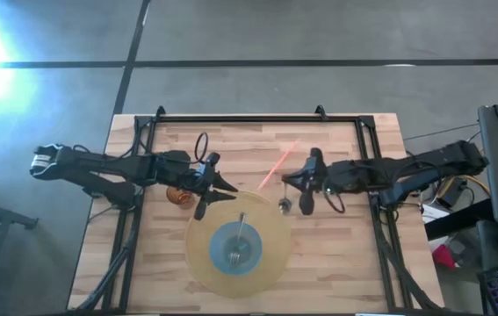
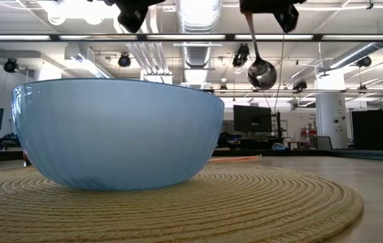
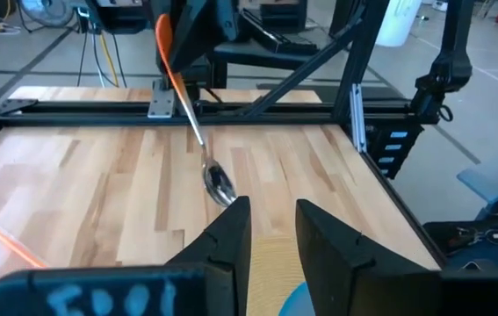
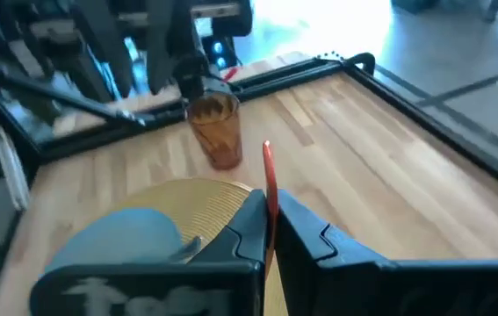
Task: Pick & Place Utensil
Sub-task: Put the orange spoon into the blue bowl on the brown mat
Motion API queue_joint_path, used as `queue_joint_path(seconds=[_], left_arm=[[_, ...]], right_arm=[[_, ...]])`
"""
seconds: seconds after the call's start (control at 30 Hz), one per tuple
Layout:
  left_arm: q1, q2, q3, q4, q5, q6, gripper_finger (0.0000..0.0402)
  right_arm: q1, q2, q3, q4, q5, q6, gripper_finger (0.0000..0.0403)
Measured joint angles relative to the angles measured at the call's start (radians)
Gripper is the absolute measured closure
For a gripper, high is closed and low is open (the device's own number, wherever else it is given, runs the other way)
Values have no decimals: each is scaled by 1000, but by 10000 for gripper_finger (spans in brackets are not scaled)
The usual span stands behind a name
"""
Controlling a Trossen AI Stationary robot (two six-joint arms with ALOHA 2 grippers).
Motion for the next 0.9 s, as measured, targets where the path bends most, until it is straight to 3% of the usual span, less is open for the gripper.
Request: queue_joint_path(seconds=[0.27,0.47,0.73,0.9], left_arm=[[0,0,0,-3,0,0,321],[0,0,0,-3,0,0,325],[0,0,0,-3,0,0,324],[0,0,0,-3,0,0,324]], right_arm=[[11,-150,-233,249,5,154,394],[11,-185,-379,482,7,284,394],[25,-92,-526,856,26,432,394],[66,29,-532,973,85,470,394]])
